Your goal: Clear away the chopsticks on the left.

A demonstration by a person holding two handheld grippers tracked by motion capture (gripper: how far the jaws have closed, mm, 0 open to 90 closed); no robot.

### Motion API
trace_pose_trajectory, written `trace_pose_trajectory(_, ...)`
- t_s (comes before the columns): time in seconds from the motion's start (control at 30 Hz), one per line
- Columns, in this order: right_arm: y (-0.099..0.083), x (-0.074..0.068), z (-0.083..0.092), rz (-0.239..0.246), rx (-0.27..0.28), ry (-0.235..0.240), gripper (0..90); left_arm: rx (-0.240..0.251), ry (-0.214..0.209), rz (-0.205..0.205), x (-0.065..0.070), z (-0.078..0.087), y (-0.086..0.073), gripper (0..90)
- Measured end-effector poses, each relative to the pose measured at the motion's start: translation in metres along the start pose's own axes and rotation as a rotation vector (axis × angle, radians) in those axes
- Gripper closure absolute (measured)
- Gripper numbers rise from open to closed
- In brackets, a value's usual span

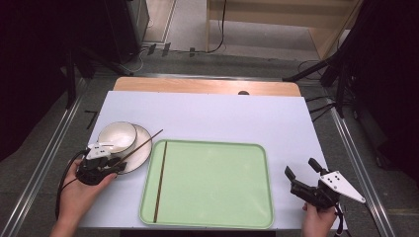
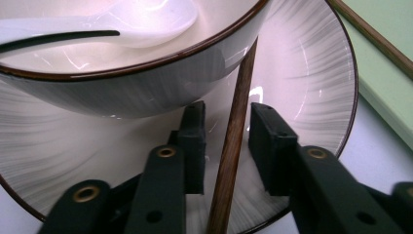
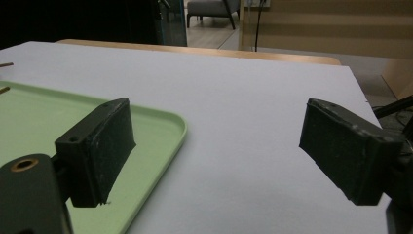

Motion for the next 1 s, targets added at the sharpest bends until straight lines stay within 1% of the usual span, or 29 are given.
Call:
trace_pose_trajectory(0.03, 0.0, 0.0, 0.0, -0.001, 0.001, 0.001, 12.8, -0.001, 0.003, -0.002, 0.0, 0.0, 0.0, 71.2)
trace_pose_trajectory(0.07, 0.0, 0.0, 0.0, -0.001, 0.001, 0.001, 12.8, -0.002, -0.005, -0.002, 0.0, 0.0, 0.0, 76.8)
trace_pose_trajectory(0.1, 0.0, 0.0, 0.0, -0.002, -0.001, -0.001, 12.8, -0.002, -0.013, -0.003, 0.001, -0.001, 0.0, 78.7)
trace_pose_trajectory(0.17, 0.0, 0.0, 0.0, -0.006, 0.0, -0.001, 12.8, -0.003, -0.047, -0.011, 0.003, -0.001, 0.001, 82.9)
trace_pose_trajectory(0.2, 0.0, 0.0, 0.0, -0.007, -0.001, -0.002, 12.8, -0.005, -0.047, -0.017, 0.004, -0.001, 0.001, 84.3)
trace_pose_trajectory(0.27, 0.0, 0.0, 0.0, -0.008, 0.0, -0.001, 12.8, -0.011, -0.037, -0.029, 0.006, -0.001, 0.002, 84.4)
trace_pose_trajectory(0.33, 0.0, 0.001, 0.0, -0.007, 0.001, -0.002, 12.8, -0.003, -0.045, -0.024, 0.007, 0.001, 0.003, 84.5)
trace_pose_trajectory(0.47, 0.0, 0.002, 0.0, -0.007, 0.004, -0.002, 12.8, 0.029, -0.058, -0.01, 0.014, 0.006, 0.008, 84.5)
trace_pose_trajectory(0.5, 0.0, 0.002, 0.0, -0.007, 0.004, -0.003, 12.8, 0.034, -0.071, -0.003, 0.019, 0.008, 0.01, 84.5)
trace_pose_trajectory(0.57, 0.0, 0.002, 0.0, -0.008, 0.003, -0.001, 12.8, 0.034, -0.082, 0.009, 0.028, 0.008, 0.012, 84.5)
trace_pose_trajectory(0.6, 0.0, 0.002, 0.0, -0.007, 0.004, -0.001, 12.8, 0.049, -0.084, 0.013, 0.033, 0.009, 0.013, 84.5)
trace_pose_trajectory(0.63, 0.0, 0.001, 0.0, -0.009, 0.004, -0.002, 12.8, 0.057, -0.095, 0.019, 0.037, 0.01, 0.015, 84.5)
trace_pose_trajectory(0.67, 0.0, 0.001, 0.001, -0.01, 0.004, -0.002, 12.8, 0.058, -0.109, 0.013, 0.043, 0.01, 0.017, 84.5)
trace_pose_trajectory(0.73, 0.0, 0.001, 0.001, -0.009, 0.004, -0.003, 12.8, 0.061, -0.115, -0.002, 0.052, 0.01, 0.019, 84.4)
trace_pose_trajectory(0.8, 0.0, 0.002, 0.001, -0.009, 0.007, -0.005, 12.8, 0.065, -0.125, -0.005, 0.062, 0.01, 0.021, 84.4)
trace_pose_trajectory(0.9, 0.0, 0.002, 0.001, -0.01, 0.007, -0.006, 12.8, 0.087, -0.156, 0.019, 0.075, 0.009, 0.023, 84.4)
trace_pose_trajectory(0.93, 0.0, 0.002, 0.001, -0.008, 0.006, -0.005, 12.8, 0.09, -0.165, 0.029, 0.081, 0.007, 0.023, 84.4)
trace_pose_trajectory(1.0, 0.0, 0.002, 0.001, -0.01, 0.004, -0.005, 12.8, 0.089, -0.189, 0.034, 0.095, 0.004, 0.023, 84.4)
Point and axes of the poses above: each handheld gripper's, and its own axes: z roughly backward along the jaws, y roughly out of its top, x roughly to its right, the point moved 1 cm from there along -z, roughly forward along the jaws, and after that the axes turned 15 degrees about x, right-handed, at the moved point
